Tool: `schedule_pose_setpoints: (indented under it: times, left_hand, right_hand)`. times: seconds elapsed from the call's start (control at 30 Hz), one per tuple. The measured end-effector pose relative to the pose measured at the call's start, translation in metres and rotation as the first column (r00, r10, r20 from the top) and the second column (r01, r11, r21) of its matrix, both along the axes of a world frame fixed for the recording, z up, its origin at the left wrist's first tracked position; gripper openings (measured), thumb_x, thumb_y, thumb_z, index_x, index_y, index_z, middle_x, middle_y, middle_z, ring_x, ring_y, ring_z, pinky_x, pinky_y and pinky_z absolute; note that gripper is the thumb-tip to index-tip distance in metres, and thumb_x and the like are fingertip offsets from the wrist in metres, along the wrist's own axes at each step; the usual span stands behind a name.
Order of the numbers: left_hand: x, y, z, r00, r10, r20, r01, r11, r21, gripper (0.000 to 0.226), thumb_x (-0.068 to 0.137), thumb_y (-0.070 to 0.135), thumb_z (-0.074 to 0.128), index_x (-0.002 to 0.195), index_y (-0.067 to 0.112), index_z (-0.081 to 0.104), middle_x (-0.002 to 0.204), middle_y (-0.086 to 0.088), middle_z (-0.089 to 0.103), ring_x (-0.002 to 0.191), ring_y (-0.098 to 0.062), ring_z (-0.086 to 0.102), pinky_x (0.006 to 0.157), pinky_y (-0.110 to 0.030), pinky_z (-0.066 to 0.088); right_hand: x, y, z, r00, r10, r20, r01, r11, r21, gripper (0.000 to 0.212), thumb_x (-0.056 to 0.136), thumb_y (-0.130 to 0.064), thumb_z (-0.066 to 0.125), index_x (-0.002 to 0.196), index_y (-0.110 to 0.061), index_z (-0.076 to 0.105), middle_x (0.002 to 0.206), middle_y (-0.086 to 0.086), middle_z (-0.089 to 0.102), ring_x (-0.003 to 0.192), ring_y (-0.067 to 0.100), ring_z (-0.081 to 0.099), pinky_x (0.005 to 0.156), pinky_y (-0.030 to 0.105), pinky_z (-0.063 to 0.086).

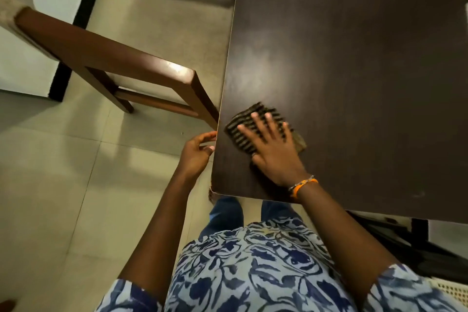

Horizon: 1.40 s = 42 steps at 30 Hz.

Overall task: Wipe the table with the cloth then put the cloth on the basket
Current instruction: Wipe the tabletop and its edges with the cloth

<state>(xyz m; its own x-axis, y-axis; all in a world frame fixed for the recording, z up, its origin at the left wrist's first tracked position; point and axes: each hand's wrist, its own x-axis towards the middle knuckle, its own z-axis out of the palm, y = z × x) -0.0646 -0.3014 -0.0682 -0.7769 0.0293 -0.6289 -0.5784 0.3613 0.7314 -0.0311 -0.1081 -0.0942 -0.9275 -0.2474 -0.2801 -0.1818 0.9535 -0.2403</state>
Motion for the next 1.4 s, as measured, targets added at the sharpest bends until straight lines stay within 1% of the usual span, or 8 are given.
schedule_pose_setpoints:
  times: [0.23,0.37,0.6,0.8,0.97,1.17,1.3,1.4]
  left_hand:
    - [0.005,-0.002,0.001,1.0,0.001,-0.022,0.0,1.0,0.022,0.037,0.092,0.001,0.051,0.127,0.012,0.055,0.128,-0.007,0.057,0.119,-0.021,0.053,0.088,-0.024,0.042]
    - [0.003,-0.006,-0.001,1.0,-0.019,-0.011,0.019,1.0,0.019,0.033,0.092,0.002,0.051,0.123,0.008,0.057,0.117,-0.007,0.06,0.11,-0.018,0.055,0.086,-0.023,0.042]
    - [0.0,-0.012,-0.004,0.996,-0.091,-0.006,0.09,0.996,-0.016,0.027,0.091,0.004,0.054,0.117,0.006,0.061,0.114,-0.013,0.065,0.106,-0.022,0.06,0.086,-0.026,0.044]
    - [0.026,-0.033,-0.008,0.98,-0.139,0.142,0.132,0.99,0.057,0.034,0.09,0.0,0.053,0.123,0.004,0.057,0.117,-0.01,0.063,0.106,-0.02,0.057,0.073,-0.016,0.043]
    - [0.029,-0.034,-0.003,0.966,-0.205,0.16,0.201,0.979,0.043,0.039,0.087,-0.003,0.057,0.125,0.006,0.057,0.11,-0.006,0.061,0.103,-0.016,0.056,0.085,-0.023,0.042]
    - [0.021,-0.031,0.001,0.957,-0.257,0.135,0.261,0.965,-0.016,0.037,0.083,-0.005,0.062,0.119,0.001,0.06,0.108,-0.013,0.066,0.091,-0.015,0.059,0.081,-0.023,0.044]
    - [0.02,-0.033,0.005,0.951,-0.241,0.195,0.239,0.97,0.033,0.039,0.085,-0.007,0.057,0.124,0.0,0.056,0.119,-0.014,0.063,0.097,-0.014,0.056,0.086,-0.022,0.041]
    - [0.023,-0.033,0.004,0.957,-0.209,0.202,0.206,0.978,0.037,0.04,0.086,-0.007,0.056,0.126,0.001,0.056,0.123,-0.015,0.062,0.1,-0.014,0.056,0.087,-0.022,0.041]
  right_hand:
    - [0.007,0.1,0.01,0.87,-0.492,-0.01,0.492,0.868,0.07,0.069,0.092,-0.024,0.045,0.149,-0.034,0.008,0.16,0.003,-0.003,0.146,0.028,-0.007,0.115,0.058,0.001]
    - [0.004,0.073,0.01,0.772,-0.635,-0.005,0.633,0.768,0.099,0.069,0.093,-0.026,0.045,0.15,-0.029,0.006,0.159,0.007,-0.006,0.145,0.033,-0.01,0.113,0.063,0.001]
    - [0.001,-0.068,0.008,0.956,-0.289,0.04,0.289,0.957,0.015,0.07,0.093,-0.035,0.043,0.149,-0.032,0.0,0.158,0.008,-0.016,0.143,0.034,-0.019,0.109,0.063,-0.01]
    - [0.029,-0.074,-0.006,0.999,0.022,-0.038,-0.022,1.0,-0.013,0.063,0.087,-0.043,0.03,0.148,-0.034,0.016,0.159,0.005,0.006,0.146,0.032,0.002,0.112,0.058,0.001]
    - [0.055,0.0,0.0,0.969,-0.248,-0.016,0.249,0.966,0.073,0.069,0.08,-0.041,0.025,0.148,-0.036,0.009,0.16,0.002,0.002,0.146,0.028,-0.003,0.113,0.057,0.004]
    - [0.093,0.068,0.01,0.735,-0.678,0.001,0.675,0.733,0.087,0.071,0.082,-0.037,0.03,0.149,-0.032,0.007,0.16,0.002,-0.002,0.146,0.027,-0.006,0.114,0.059,0.003]
    - [0.089,0.035,0.01,0.677,-0.736,-0.008,0.731,0.671,0.122,0.073,0.091,-0.033,0.045,0.15,-0.026,0.002,0.159,0.009,-0.008,0.144,0.035,-0.012,0.111,0.064,0.001]
    - [0.079,-0.015,0.012,0.772,-0.635,0.022,0.628,0.768,0.126,0.079,0.091,-0.036,0.047,0.148,-0.026,-0.007,0.158,0.011,-0.014,0.143,0.036,-0.016,0.109,0.064,-0.004]
